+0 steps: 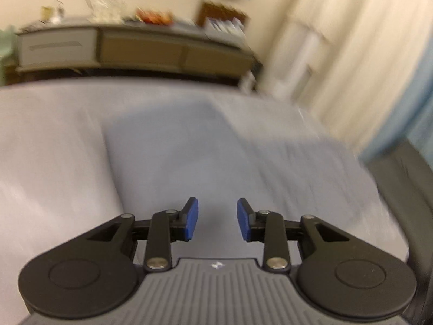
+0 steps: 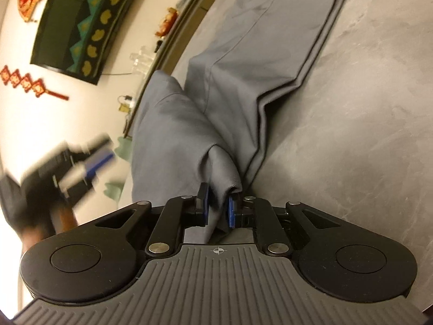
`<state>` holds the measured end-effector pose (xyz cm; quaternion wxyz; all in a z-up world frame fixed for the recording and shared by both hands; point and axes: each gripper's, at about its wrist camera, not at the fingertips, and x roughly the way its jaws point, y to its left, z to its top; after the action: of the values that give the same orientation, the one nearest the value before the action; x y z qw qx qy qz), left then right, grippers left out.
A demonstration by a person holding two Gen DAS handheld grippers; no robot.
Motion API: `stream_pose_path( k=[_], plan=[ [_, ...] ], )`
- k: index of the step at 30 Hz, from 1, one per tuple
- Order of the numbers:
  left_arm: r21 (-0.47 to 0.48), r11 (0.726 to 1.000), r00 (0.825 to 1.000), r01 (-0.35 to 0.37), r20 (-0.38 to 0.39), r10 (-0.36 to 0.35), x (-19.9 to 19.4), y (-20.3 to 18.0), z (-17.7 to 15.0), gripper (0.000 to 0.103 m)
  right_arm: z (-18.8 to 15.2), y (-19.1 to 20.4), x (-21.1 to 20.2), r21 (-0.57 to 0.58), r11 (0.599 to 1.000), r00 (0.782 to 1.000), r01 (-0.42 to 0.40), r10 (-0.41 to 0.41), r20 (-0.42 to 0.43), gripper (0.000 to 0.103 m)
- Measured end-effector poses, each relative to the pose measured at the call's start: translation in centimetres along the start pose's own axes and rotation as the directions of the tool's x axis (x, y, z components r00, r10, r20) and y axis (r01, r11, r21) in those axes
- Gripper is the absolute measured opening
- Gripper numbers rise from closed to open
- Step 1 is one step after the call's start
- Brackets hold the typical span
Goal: Fold clothes
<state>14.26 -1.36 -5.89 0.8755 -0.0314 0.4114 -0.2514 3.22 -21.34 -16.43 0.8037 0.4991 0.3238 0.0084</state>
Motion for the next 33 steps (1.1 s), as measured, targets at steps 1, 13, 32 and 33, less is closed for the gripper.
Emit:
stream_pose_path(
  k=[1,13,32,33],
  plan=[
    [0.026,0.999,0.999,-0.032,-0.009,0.033,0.8,-0.5,-1.5,0.033,-0.1,-0.1,-0.3,-0.008,1.000,1.000,0.013,-0.013,0.007,0.017],
    [-0.245,0.968,0.991,-0.056,0.102,0.083,-0.7,8.0,2.2,0.084,-2.1,11.6,-5.5,-0.693,0.674,0.945,0.257,-0.024,0.327,0.040],
    [-0.319,0.942,0.989,0.101,0.137,-0.060,3.6,13.2,5.3,0.037,0.5,10.0,4.8,-0.888,0.424,0.965,0.176,-0.250,0.072,0.041],
    [-0.306,0.946,0.987,0.103,0.149,-0.059,3.0,12.9,5.1,0.039,0.6,10.1,4.8,-0.886,0.429,0.966,0.174,-0.247,0.071,0.041]
  ],
)
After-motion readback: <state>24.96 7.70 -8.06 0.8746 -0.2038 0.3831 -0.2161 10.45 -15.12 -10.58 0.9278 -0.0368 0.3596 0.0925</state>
